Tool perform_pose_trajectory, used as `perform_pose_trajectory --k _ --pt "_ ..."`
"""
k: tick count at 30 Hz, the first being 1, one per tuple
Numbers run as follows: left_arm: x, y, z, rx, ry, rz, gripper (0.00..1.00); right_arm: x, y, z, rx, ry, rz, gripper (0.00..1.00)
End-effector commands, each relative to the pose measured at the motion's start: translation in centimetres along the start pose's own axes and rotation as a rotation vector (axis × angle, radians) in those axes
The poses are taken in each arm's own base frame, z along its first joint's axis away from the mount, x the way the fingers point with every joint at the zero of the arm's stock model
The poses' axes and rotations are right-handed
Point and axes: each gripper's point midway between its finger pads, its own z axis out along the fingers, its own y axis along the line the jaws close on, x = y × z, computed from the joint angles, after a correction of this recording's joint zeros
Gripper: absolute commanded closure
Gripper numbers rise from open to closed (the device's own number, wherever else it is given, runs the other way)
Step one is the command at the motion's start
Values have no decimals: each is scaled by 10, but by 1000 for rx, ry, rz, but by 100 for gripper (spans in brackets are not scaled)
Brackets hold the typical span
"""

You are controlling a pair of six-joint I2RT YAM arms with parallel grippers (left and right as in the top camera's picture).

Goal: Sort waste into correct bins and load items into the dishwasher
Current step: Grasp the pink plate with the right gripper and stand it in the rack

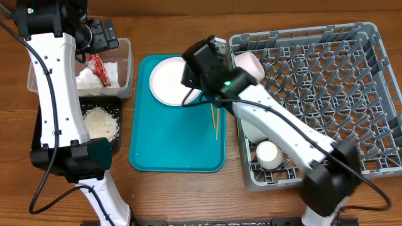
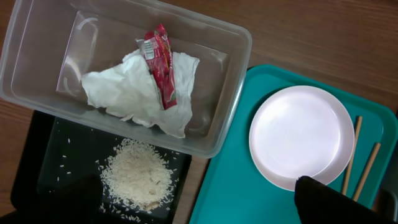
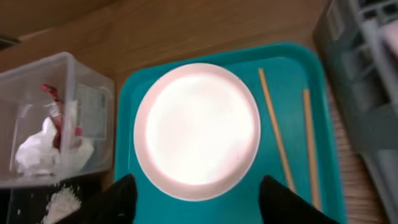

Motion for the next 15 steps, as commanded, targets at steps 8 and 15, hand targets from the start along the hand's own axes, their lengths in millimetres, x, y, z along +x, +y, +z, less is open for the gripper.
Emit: perform_pose_trajectory --k 8,15 --pt "-4 0 -14 -1 -43 -10 0 87 -41 114 171 201 253 61" --pt "-4 0 -14 -1 -43 -10 0 104 -43 122 173 264 278 90"
